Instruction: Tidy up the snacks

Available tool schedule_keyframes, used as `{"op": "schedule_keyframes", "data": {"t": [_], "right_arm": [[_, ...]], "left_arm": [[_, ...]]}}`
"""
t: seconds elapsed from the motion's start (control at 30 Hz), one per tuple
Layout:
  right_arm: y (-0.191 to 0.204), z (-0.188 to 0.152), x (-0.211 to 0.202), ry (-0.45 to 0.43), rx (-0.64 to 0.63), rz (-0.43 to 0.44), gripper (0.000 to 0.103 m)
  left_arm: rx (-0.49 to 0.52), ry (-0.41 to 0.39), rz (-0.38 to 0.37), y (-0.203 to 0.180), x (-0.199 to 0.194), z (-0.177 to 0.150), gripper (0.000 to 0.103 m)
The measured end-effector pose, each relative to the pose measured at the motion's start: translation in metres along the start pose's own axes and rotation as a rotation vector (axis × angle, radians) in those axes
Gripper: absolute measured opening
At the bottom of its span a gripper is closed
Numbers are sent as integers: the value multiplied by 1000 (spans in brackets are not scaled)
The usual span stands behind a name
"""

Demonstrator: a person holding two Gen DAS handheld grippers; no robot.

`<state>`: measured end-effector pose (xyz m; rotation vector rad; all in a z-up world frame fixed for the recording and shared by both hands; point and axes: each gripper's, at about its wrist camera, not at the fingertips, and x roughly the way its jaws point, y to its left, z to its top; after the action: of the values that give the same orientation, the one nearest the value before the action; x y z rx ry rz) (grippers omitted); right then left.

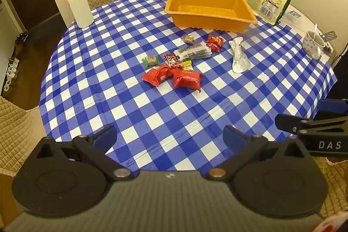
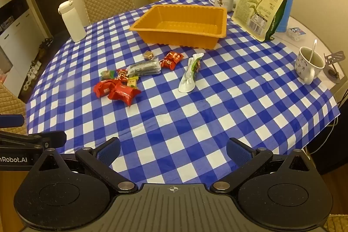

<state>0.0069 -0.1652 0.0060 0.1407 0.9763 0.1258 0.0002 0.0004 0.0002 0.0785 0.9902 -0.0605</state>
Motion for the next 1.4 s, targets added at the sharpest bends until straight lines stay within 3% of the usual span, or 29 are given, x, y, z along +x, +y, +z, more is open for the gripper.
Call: {"op": "schedule_keyframes", "data": {"t": [1.4], "right_arm": [[-3, 4, 8, 3, 4, 7, 103]], "left_arm": [[2, -6, 4, -3, 1, 2, 103]]}}
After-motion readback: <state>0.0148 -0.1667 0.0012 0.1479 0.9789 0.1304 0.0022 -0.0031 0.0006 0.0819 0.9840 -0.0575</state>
